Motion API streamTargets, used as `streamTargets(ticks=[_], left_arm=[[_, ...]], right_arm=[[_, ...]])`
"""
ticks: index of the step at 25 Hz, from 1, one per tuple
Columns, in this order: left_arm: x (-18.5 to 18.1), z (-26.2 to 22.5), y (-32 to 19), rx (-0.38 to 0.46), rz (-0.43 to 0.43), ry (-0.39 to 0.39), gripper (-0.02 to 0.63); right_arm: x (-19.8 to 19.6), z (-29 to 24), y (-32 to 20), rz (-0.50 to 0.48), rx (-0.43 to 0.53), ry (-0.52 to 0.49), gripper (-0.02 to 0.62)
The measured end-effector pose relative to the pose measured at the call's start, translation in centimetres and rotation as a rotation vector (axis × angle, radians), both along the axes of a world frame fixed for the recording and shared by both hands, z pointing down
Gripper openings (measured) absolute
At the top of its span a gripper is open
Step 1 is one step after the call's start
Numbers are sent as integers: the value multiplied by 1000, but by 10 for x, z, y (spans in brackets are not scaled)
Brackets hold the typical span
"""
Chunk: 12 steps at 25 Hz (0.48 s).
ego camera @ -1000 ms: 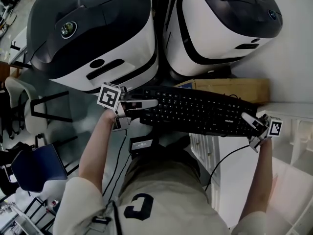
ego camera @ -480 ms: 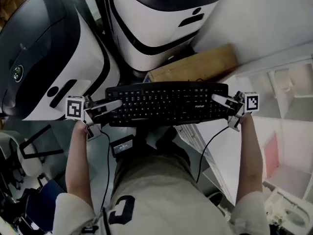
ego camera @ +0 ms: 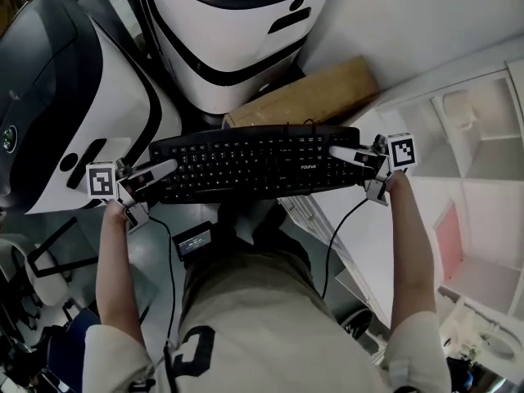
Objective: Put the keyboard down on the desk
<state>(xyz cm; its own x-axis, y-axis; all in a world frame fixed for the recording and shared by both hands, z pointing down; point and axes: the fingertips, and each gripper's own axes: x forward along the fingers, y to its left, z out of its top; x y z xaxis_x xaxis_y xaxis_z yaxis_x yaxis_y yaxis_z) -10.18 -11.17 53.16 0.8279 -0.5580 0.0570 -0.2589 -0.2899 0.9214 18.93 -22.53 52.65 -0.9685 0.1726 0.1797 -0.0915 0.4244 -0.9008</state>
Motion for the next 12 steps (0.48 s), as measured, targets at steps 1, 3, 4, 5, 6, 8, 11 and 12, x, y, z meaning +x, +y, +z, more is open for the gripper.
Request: streamTargets(ticks=[1, 3, 4, 5, 6, 8, 11, 12], left_arm=[[1, 0, 0, -7, -11, 1, 101], [2, 3, 1, -23, -28, 4, 104], [3, 5, 2, -31, -34, 6, 106], [4, 6, 3, -37, -41, 9, 106], [4, 7, 4, -40, -46, 11, 107], [6, 8, 5, -37, -55, 11, 109], [6, 10, 7, -49, -73, 16, 110], [5, 10, 8, -54, -77, 16, 110]], right_arm=[[-1, 0, 0, -2, -7, 5, 123], [-1, 1, 0, -10, -20, 19, 120], [-1, 1, 0, -17, -24, 26, 118], [-1, 1, 0, -26, -25, 32, 117], [-1, 0, 1, -35, -23, 36, 115], [0, -1, 0, -48, -17, 41, 115], [-1, 0, -2, -58, -13, 45, 115], [-2, 0, -2, -59, -12, 46, 115]])
